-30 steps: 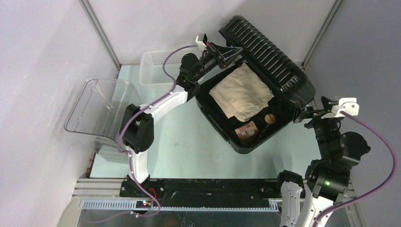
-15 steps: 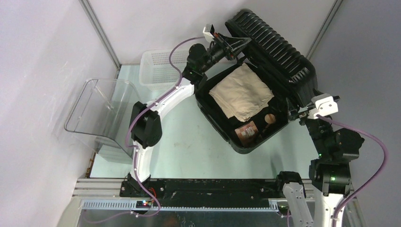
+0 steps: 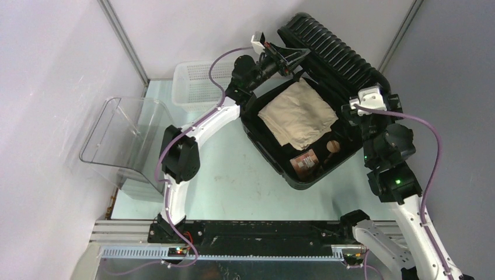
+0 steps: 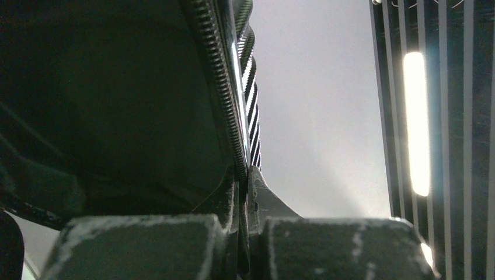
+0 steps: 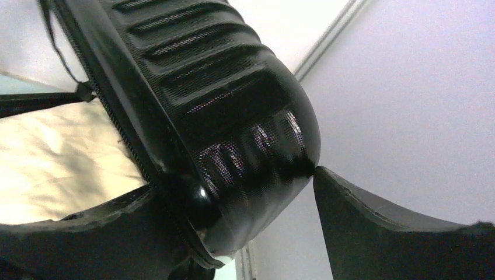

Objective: Open, take out, and arrange the luggage
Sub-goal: Open the luggage at the center of the board.

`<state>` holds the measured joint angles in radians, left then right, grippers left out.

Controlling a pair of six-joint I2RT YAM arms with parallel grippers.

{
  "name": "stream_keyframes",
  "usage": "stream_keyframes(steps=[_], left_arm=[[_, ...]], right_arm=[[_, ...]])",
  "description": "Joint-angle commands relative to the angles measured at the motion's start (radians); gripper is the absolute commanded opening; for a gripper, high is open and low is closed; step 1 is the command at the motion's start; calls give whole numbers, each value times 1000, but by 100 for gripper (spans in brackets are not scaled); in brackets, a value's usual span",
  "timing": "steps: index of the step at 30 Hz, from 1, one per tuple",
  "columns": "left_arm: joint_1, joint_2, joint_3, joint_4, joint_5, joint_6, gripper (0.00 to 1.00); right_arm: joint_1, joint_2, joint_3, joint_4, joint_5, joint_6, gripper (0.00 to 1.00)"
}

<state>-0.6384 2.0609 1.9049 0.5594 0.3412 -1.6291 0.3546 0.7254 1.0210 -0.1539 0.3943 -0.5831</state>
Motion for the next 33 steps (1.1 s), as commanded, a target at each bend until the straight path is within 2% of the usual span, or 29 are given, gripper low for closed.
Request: stream_keyframes(steps=[1,3,4,5,6,7,8,10,11,14,18,23,25,26,28,30,33], left_arm=[[7,-113,-5,101,-16,57,0],[6,-121,-15,69,-11,75,0],[5,-123,-19,43,-6,79,1],[6,-128,-24,28,-1,89,3],[6,-132,-26,-16,9,98,8],[5,-143,-31,-41,11,119,10],[5,-158,-35,-92,16,132,13],[6,-190,-69,-138,15,167,19],[6,-204,-104,-158,12,186,22],[10,-272,-181,-207,6,229,42],[20,-351,-276,-318,0,342,53],[44,-432,-398,-412,22,437,59],[54,-473,-429,-512,23,524,59],[56,-505,-440,-559,13,623,59],[52,-553,-437,-812,-110,794,60],[52,-597,-464,-933,-187,906,61],[55,-674,-535,-998,-250,988,64]], right_arm=[[13,4,-28,121,149,-37,76],[13,-7,-50,141,146,-38,66],[13,-12,-62,161,147,-40,57],[13,-13,-64,172,147,-39,52],[12,-13,-67,186,148,-38,38],[8,-12,-68,190,146,-33,32],[5,-9,-68,199,135,-31,19],[-8,-5,-68,215,112,-15,1],[-18,-2,-69,226,107,-2,0],[-48,9,-68,237,57,35,0],[-85,25,-68,248,32,85,0],[-131,36,-68,260,-8,148,0],[-142,40,-68,270,-20,159,0],[-150,41,-69,274,-22,165,0],[-167,44,-69,280,-30,184,0],[-193,49,-68,290,-39,211,0],[-249,57,-68,298,-56,245,0]])
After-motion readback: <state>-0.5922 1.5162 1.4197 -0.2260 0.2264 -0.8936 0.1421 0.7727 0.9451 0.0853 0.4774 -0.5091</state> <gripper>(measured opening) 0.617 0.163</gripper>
